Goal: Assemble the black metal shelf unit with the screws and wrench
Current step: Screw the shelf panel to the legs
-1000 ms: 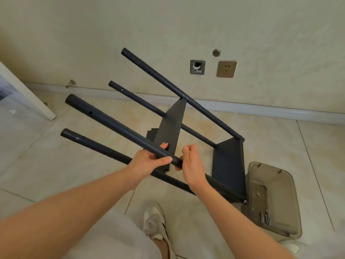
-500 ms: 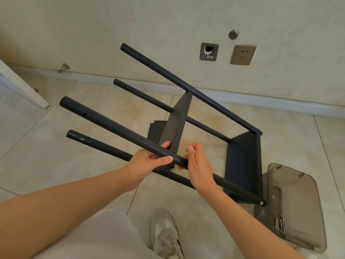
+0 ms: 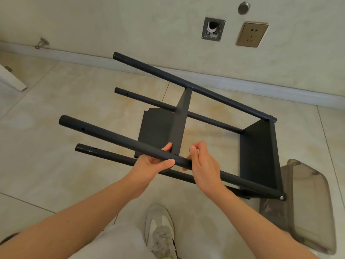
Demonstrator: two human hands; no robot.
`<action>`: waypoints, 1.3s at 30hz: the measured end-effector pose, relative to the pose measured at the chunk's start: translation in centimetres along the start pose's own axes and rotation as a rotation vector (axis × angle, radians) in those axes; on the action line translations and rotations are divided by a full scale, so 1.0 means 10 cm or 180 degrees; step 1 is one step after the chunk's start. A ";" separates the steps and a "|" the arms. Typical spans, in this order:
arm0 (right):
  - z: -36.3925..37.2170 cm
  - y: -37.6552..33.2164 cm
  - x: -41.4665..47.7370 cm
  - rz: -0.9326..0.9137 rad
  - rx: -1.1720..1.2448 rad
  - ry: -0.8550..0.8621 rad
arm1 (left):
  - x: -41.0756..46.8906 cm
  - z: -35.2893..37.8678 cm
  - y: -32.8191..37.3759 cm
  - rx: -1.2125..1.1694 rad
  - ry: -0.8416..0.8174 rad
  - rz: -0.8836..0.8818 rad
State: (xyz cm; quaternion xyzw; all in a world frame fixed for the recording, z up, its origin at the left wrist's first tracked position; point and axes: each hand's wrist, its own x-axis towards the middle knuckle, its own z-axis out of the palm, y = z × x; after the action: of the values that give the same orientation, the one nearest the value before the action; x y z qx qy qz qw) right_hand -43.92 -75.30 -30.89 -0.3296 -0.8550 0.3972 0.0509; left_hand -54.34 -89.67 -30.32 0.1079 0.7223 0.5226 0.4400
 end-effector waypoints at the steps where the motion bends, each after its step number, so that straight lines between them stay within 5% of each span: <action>1: 0.04 0.00 0.01 -0.0020 -0.0039 -0.0014 | 0.01 -0.02 -0.04 -0.0072 -0.0062 0.0022; 30: 0.72 0.10 -0.01 -0.0785 -0.0907 -0.0368 | -0.07 -0.21 -1.01 -0.1342 0.0162 -0.0031; 39: 0.67 0.07 0.05 -0.0498 -0.0951 -0.0747 | -0.16 -0.14 -0.95 -0.0223 0.1057 -0.0242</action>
State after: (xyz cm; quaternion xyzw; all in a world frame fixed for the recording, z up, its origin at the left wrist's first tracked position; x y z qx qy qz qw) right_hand -46.22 -78.99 -36.03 -0.2175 -0.9275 0.2965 -0.0678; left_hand -51.57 -95.65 -37.44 -0.0227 0.7700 0.5410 0.3375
